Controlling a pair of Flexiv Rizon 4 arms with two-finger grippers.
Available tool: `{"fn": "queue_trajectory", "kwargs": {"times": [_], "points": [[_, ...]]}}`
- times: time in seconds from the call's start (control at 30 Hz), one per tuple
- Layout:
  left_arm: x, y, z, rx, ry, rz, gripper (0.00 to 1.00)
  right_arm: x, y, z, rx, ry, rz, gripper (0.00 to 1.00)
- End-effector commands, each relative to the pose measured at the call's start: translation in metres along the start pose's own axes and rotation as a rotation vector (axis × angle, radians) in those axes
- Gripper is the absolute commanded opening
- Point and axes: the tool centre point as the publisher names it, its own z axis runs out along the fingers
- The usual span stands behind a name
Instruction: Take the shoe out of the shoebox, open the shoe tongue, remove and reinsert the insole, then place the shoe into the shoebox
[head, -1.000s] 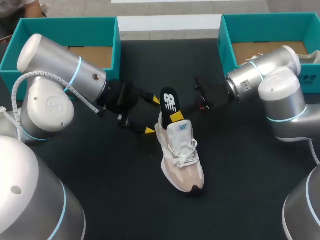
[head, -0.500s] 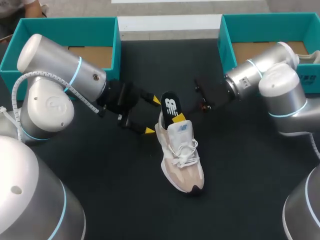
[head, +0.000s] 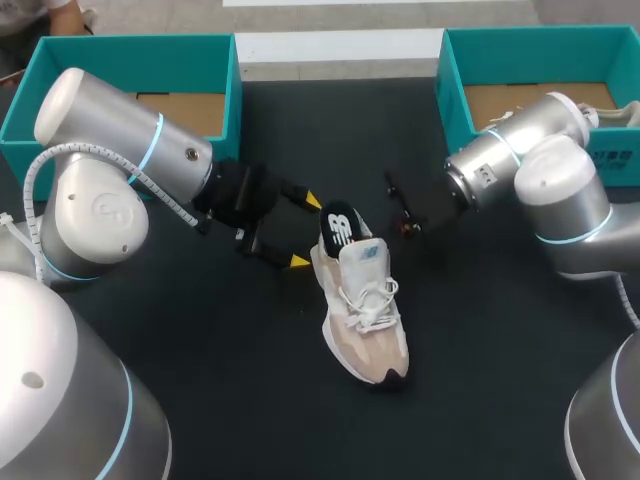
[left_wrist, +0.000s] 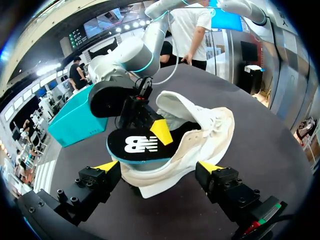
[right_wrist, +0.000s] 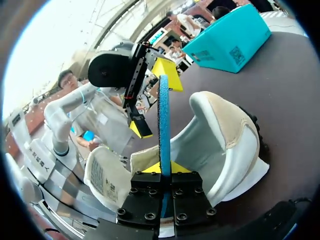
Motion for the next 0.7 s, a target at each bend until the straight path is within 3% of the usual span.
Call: {"fn": "queue_trajectory", "kwargs": {"times": [0.03,0.23,0.47,0.53,0.6,0.7], "points": [[0.0,0.0,0.001,-0.003,-0.001,0.0,1.0,0.004,0.007,-0.003,0.004,-0.017,-0.014,0.2],[0.0,0.0,0.001,-0.003,-0.001,0.0,1.0,0.003,0.02,-0.009,0.006,-0.035,-0.047,0.24],[0.0,0.0,0.001,-0.003,-0.001,0.0,1.0,-0.008,0.039,-0.014,0.012,-0.046,-0.082,0.22],[0.0,0.0,0.001,-0.003,-0.001,0.0,1.0,-0.01,0.04,-0.014,0.02,-0.041,-0.083,0.14],[0.0,0.0,0.001,-0.003,-0.001,0.0,1.0,-0.013,0.037,-0.012,0.045,-0.04,-0.069,0.0],[0.0,0.0,0.001,-0.003,-0.001,0.0,1.0,-0.014,0.03,-0.009,0.057,-0.031,-0.044,0.0]]}}
